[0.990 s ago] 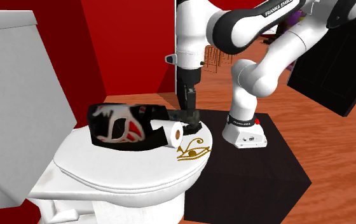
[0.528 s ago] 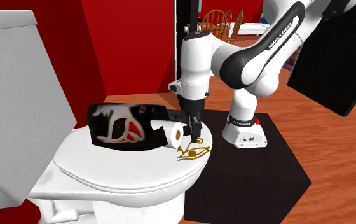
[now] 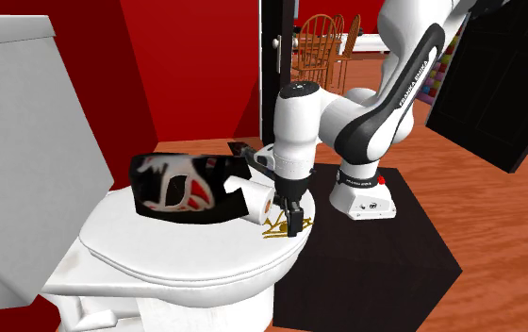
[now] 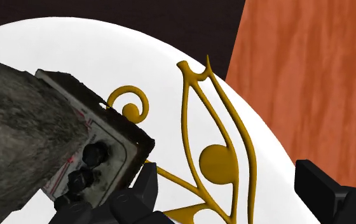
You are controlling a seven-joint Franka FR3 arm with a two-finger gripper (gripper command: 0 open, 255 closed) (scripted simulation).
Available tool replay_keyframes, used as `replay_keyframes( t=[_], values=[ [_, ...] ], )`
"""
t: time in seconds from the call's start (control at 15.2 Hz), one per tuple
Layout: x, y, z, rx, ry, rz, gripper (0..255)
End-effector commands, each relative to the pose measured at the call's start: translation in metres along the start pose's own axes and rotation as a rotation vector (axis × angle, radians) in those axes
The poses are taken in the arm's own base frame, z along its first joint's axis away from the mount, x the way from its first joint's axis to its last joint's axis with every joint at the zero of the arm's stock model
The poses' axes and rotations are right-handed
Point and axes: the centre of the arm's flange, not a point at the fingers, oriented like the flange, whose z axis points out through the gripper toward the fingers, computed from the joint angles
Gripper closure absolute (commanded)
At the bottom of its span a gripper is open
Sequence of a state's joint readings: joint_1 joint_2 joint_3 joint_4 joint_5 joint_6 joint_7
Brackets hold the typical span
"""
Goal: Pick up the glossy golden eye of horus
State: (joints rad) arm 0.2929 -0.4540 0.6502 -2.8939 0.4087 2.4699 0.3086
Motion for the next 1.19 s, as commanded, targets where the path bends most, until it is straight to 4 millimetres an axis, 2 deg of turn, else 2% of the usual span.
replay_keyframes(
  t=[0.0,0.07,0.2,0.26,0.86,1.12],
  values=[
    [0.0,0.0,0.011,-0.001,-0.002,0.0,0],
    [-0.001,0.0,0.02,-0.001,-0.002,0.0,0],
    [-0.001,0.0,0.02,-0.001,-0.002,0.0,0],
    [-0.001,0.001,0.018,-0.001,-0.002,0.0,255],
    [-0.001,0.0,0.02,-0.001,-0.002,0.0,255],
    [0.0,0.0,-0.002,-0.001,-0.002,0.0,255]
  ],
)
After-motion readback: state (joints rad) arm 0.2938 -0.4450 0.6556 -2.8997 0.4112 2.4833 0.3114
